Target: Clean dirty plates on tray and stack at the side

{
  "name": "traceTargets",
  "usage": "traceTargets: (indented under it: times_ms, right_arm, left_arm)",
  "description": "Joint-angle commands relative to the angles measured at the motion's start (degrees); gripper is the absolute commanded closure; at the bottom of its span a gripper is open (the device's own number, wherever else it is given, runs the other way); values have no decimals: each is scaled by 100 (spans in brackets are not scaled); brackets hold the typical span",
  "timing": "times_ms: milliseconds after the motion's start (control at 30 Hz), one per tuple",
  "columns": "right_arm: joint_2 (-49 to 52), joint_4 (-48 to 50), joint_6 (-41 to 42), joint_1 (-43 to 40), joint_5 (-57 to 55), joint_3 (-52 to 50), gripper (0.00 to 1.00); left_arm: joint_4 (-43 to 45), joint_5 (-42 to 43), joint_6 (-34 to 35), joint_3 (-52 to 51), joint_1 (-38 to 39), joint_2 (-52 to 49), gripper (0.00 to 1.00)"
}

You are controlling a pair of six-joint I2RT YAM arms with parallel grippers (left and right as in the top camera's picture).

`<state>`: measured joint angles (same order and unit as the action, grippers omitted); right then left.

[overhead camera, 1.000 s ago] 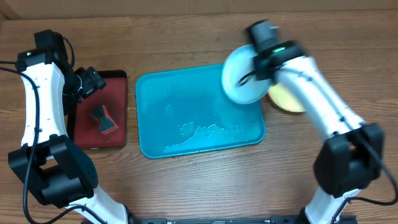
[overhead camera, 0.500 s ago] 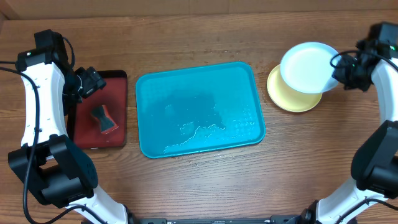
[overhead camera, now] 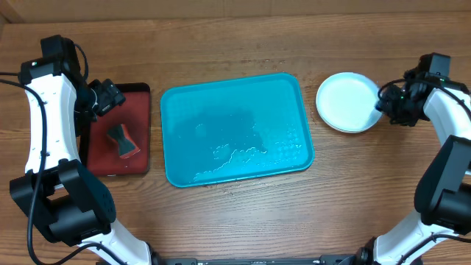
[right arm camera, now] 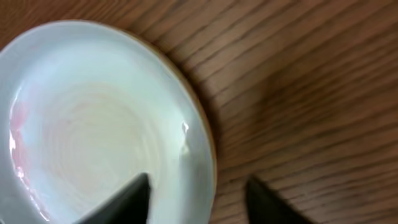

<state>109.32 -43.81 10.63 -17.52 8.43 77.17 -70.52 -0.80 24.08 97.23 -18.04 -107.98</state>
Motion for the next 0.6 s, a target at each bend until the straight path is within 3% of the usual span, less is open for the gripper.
traceTargets:
  times_ms: [0,200,267,567]
  right_arm:
    - [-173,-105,-11,15,122,48,36]
    - [-470,-719,-11,15,514,339,15]
    - [-774,-868,-11,15,632,358,2]
    - [-2771,-2052,-22,103,968,341,0]
  left_arm:
    - [9,42,59,66,-26,74,0]
    - [9,42,59,66,-26,74,0]
    - [11,42,59,66,-26,74,0]
    - [9,42,57,66,-26,74,0]
